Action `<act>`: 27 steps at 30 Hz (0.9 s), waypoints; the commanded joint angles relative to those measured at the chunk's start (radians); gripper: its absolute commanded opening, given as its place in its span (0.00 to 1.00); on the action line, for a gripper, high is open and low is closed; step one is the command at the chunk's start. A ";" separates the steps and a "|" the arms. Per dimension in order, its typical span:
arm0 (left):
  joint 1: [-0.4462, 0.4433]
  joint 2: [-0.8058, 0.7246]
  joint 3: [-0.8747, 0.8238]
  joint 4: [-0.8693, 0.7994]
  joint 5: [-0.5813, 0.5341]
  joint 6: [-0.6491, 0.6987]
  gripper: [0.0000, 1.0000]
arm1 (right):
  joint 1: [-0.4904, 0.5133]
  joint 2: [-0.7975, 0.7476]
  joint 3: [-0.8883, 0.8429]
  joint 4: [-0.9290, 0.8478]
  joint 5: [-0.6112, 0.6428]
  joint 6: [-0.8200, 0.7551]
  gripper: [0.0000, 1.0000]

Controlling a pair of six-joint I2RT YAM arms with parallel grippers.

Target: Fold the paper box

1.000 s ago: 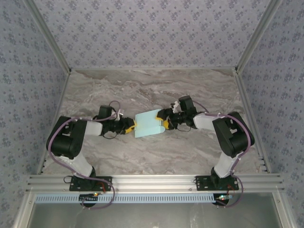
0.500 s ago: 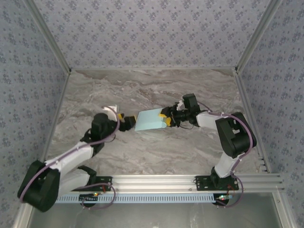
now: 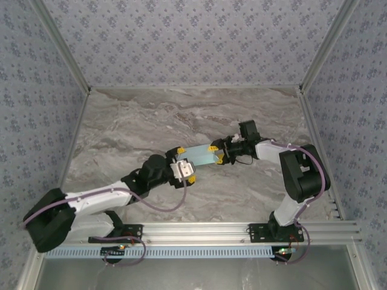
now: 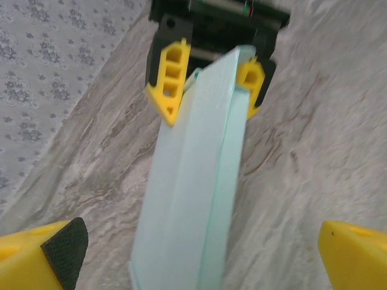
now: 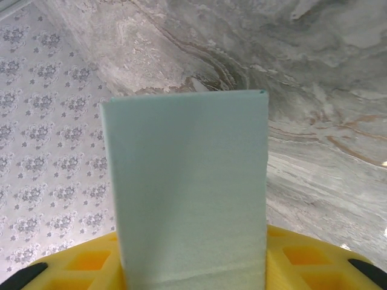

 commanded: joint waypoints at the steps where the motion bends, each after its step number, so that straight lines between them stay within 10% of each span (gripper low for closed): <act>1: -0.001 0.108 0.027 0.063 -0.161 0.173 0.99 | -0.004 -0.017 0.005 -0.097 0.005 -0.007 0.46; 27: 0.120 0.385 0.190 0.091 0.037 0.052 0.47 | 0.002 -0.072 -0.053 -0.038 0.050 0.070 0.52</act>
